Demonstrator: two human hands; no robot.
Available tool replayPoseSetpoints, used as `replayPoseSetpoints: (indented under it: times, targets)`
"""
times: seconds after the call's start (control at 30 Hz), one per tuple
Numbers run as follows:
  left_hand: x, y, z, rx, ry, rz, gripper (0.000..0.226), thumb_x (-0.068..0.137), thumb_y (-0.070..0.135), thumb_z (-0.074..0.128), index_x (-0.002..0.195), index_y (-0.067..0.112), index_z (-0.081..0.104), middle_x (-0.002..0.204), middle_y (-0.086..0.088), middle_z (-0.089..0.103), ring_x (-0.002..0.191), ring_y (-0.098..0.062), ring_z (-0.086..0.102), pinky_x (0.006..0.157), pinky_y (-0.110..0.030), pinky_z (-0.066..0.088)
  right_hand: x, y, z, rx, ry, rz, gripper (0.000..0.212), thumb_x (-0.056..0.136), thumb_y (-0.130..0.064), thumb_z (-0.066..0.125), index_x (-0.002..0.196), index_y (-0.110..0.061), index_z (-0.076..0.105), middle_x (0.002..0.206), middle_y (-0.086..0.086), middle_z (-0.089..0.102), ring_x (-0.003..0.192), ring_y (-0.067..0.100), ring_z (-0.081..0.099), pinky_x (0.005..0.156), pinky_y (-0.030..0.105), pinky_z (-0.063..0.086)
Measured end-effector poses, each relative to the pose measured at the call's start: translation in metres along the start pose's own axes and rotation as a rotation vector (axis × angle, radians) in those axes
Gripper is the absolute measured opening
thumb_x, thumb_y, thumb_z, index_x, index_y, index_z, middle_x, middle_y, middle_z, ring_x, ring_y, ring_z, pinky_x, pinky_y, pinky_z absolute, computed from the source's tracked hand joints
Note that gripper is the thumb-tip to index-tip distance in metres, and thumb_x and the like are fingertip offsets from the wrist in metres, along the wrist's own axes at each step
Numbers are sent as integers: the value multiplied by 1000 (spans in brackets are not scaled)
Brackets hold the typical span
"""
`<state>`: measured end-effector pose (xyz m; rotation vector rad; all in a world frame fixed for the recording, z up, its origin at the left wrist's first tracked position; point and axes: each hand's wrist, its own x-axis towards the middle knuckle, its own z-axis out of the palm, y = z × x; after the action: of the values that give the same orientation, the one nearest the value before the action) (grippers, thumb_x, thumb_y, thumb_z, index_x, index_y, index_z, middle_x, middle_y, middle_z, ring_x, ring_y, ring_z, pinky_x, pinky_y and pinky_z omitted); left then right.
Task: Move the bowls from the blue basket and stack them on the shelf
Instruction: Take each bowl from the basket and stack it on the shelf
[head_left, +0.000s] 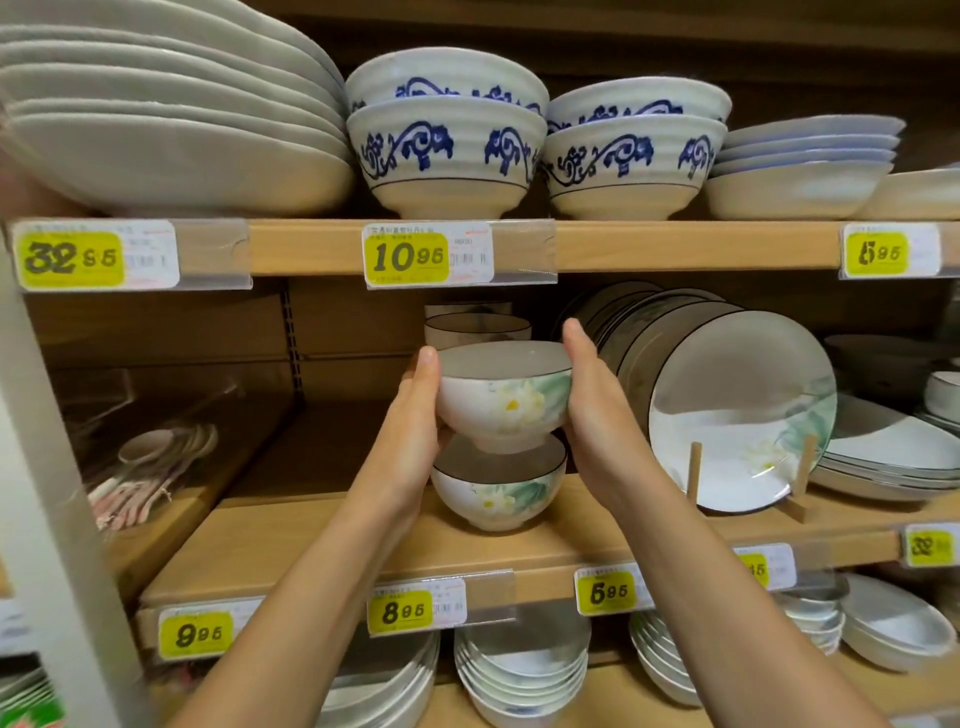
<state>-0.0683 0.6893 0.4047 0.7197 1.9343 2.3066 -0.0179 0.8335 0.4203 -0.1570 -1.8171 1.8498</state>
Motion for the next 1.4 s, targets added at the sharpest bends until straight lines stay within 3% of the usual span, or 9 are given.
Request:
replayPoseSetpoints:
  times: [0.07, 0.2, 0.33, 0.47, 0.57, 0.7, 0.87, 1.03, 1.4]
  targets:
    - [5, -4, 3, 41, 54, -25, 70, 85, 75, 37, 133, 26, 52, 119, 6, 68, 111, -10, 63, 99, -34, 48, 2, 8, -1, -110, -17, -47, 121, 43, -105, 32, 131, -25, 54, 126, -2, 64, 120, 15, 57, 107, 46, 42]
    - [18, 0, 6, 15, 246, -60, 69, 71, 69, 36, 115, 23, 63, 107, -1, 71, 102, -18, 66, 92, -40, 51, -1, 22, -9, -163, -45, -156, 88, 71, -89, 25, 120, -28, 65, 114, -8, 71, 113, 7, 61, 105, 42, 46]
    - [26, -3, 10, 85, 275, -87, 78, 72, 68, 27, 121, 19, 62, 119, -7, 66, 113, -26, 60, 105, -48, 43, 6, 35, -7, -189, 122, -188, 78, 84, -72, 29, 106, -7, 66, 102, 10, 71, 102, 19, 65, 96, 49, 50]
    - [26, -19, 12, 193, 274, -106, 74, 84, 64, 21, 128, 15, 56, 128, -11, 61, 119, -30, 55, 107, -49, 40, 12, 46, -8, -232, 185, -205, 83, 79, -75, 28, 100, -4, 66, 96, 11, 70, 95, 21, 64, 90, 49, 52]
    - [28, -28, 13, 231, 311, -124, 66, 94, 61, 21, 127, 14, 55, 127, -11, 61, 117, -30, 55, 107, -47, 39, 17, 58, -10, -241, 214, -199, 78, 80, -75, 28, 92, -8, 66, 88, 7, 70, 89, 17, 65, 85, 47, 54]
    - [29, -38, 11, 262, 314, -140, 63, 94, 61, 22, 122, 15, 57, 124, -10, 62, 114, -28, 56, 106, -46, 40, 24, 78, -12, -253, 222, -198, 50, 97, -57, 36, 85, -17, 64, 83, 1, 70, 85, 13, 66, 81, 45, 56]
    - [28, -49, 9, 252, 266, -136, 66, 82, 61, 21, 114, 20, 62, 118, -8, 66, 110, -27, 59, 103, -47, 43, 28, 97, -13, -237, 259, -224, 42, 100, -48, 38, 77, -22, 62, 74, -7, 68, 73, 0, 63, 67, 29, 52]
    - [28, -61, 7, 247, 319, -104, 45, 93, 44, 26, 103, 23, 64, 107, -2, 66, 101, -19, 60, 92, -40, 46, 25, 104, -12, -178, 259, -269, 41, 96, -49, 39, 79, -21, 64, 77, -12, 68, 69, -3, 61, 56, 10, 45]
    - [31, -71, 4, 156, 307, -133, 52, 73, 47, 30, 100, 22, 67, 108, -3, 69, 105, -21, 61, 100, -49, 46, 25, 108, -13, -134, 254, -272, 39, 90, -47, 42, 82, -18, 66, 78, -2, 69, 74, 6, 63, 62, 26, 49]
